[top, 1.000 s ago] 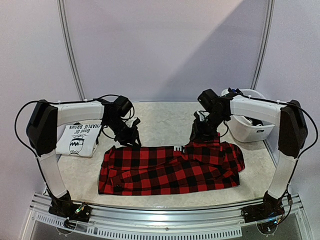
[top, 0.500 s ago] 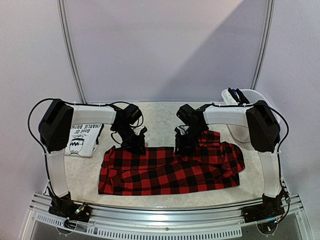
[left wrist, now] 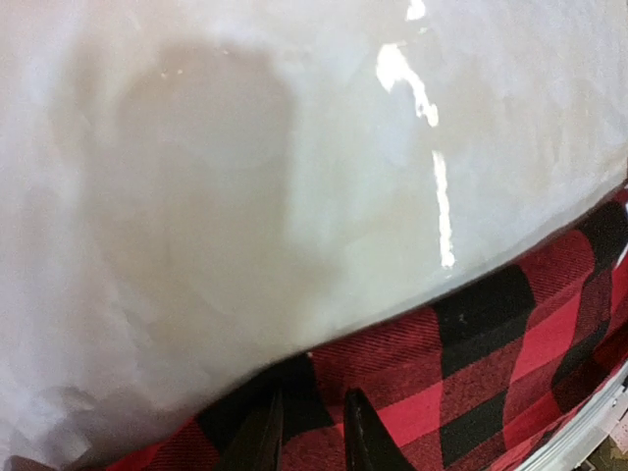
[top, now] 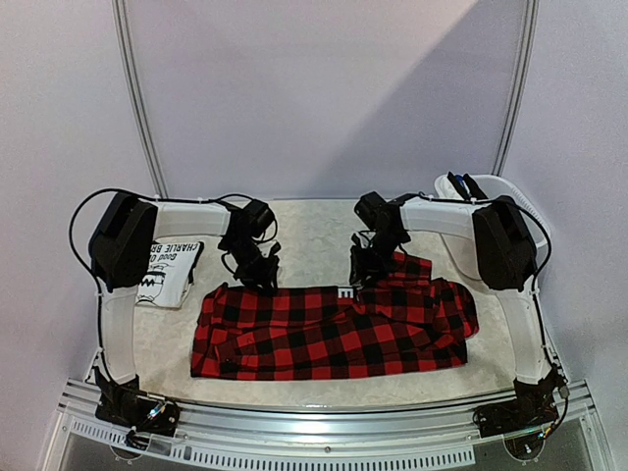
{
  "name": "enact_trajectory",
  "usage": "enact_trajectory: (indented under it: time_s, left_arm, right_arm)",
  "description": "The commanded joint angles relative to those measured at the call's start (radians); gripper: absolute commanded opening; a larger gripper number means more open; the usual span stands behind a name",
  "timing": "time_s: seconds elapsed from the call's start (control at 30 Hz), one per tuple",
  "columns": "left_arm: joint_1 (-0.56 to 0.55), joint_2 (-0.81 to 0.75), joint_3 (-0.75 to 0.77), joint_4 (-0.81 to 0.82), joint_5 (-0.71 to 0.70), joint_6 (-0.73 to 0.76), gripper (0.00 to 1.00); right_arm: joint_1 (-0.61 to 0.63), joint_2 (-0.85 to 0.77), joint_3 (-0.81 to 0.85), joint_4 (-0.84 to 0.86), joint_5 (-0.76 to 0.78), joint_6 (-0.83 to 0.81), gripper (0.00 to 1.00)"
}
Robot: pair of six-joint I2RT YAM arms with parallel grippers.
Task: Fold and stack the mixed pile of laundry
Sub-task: Adjust the 1/3-folded shirt at the center of the board.
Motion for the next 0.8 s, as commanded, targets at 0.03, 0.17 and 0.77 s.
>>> enact_trajectory:
  time_s: [0.03, 0.17, 0.77]
  left_arm:
    - [0.037, -0.007, 0.021, 0.008, -0.087, 0.007, 0.22]
    - [0.037, -0.068, 0.044, 0.012, -0.093, 0.006, 0.29]
    - [0.037, -0.422, -0.21, 0.004, -0.147, 0.018, 0.65]
  right_arm:
    - [-0.008, 0.043, 0.098, -0.005, 0.029, -0.048, 0.33]
    - [-0.044, 0.002, 0.133, -0.002, 0.057, -0.046, 0.4]
    - [-0.255, -0.039, 0.136, -0.163, 0.325, -0.214, 0.7]
